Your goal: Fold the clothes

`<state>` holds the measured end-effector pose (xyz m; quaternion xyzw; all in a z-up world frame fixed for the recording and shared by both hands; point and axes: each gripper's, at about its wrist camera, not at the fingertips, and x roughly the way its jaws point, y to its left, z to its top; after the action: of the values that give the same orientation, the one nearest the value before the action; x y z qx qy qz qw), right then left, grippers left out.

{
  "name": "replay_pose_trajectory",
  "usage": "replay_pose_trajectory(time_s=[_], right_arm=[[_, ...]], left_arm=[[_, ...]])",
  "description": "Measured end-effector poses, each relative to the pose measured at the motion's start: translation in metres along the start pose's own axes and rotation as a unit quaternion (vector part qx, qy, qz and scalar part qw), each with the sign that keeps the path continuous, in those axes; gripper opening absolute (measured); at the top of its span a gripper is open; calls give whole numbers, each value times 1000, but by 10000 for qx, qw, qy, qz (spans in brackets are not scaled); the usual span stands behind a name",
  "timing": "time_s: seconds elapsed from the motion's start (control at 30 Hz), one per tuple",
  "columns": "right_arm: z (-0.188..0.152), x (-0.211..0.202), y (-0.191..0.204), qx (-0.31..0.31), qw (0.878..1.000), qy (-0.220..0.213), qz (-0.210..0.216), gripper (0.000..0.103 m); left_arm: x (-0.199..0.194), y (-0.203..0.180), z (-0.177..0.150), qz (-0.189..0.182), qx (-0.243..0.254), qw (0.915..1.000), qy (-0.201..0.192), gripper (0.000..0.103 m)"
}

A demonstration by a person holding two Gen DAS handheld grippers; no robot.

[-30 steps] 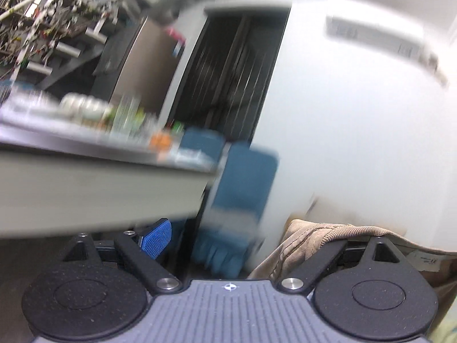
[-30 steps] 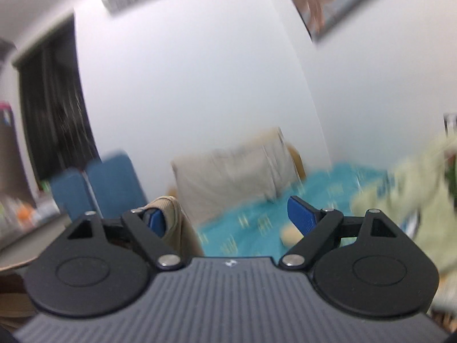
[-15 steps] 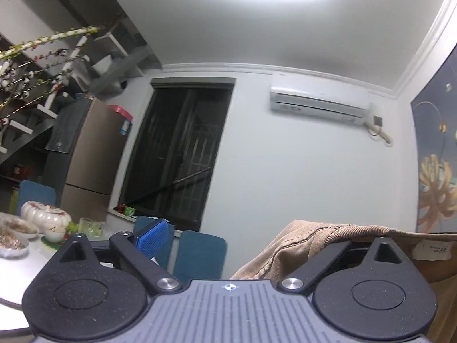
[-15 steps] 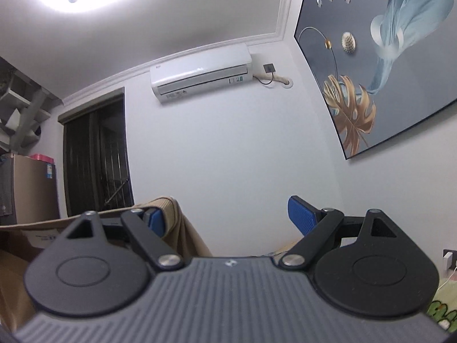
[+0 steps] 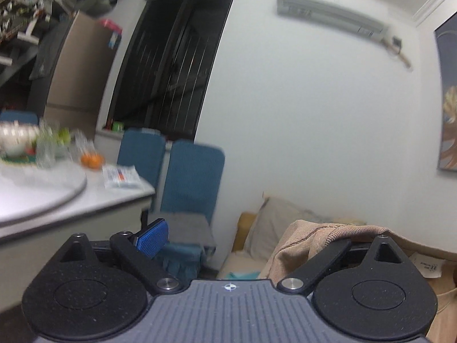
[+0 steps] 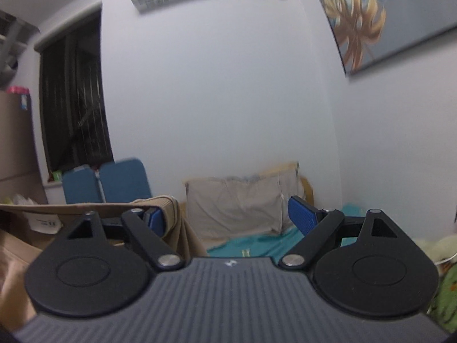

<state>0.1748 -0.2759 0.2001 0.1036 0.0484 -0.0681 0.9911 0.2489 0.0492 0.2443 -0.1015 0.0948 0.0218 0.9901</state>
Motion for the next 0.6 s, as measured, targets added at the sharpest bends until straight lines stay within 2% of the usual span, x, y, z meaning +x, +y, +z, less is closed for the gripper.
replay_pose_trajectory(time_s=[0.17, 0.27, 0.33, 0.43, 0.5, 0.57, 0.6], right_arm=[[-90, 145, -24, -8, 9983, 555, -149, 87], [-151, 227, -41, -42, 9963, 830, -217, 86], [-193, 277, -51, -119, 9925, 1190, -234, 86], [-257, 342, -62, -320, 9827, 1791, -352, 86], [-287, 377, -70, -355, 9716, 2319, -325, 86], [-312, 409, -75, -386, 9578, 2836, -258, 86], [-317, 415, -72, -452, 9548, 2930, -202, 86]], left_arm=[[157, -8, -101, 194, 135, 9986, 483, 96], [246, -10, -171, 287, 245, 9951, 919, 96], [296, -8, -217, 344, 362, 9900, 1319, 95], [367, -3, -285, 425, 562, 9777, 1978, 93], [404, -1, -323, 512, 690, 9662, 2432, 93], [434, -1, -350, 611, 804, 9517, 2899, 91], [445, 0, -356, 648, 863, 9450, 3087, 91]])
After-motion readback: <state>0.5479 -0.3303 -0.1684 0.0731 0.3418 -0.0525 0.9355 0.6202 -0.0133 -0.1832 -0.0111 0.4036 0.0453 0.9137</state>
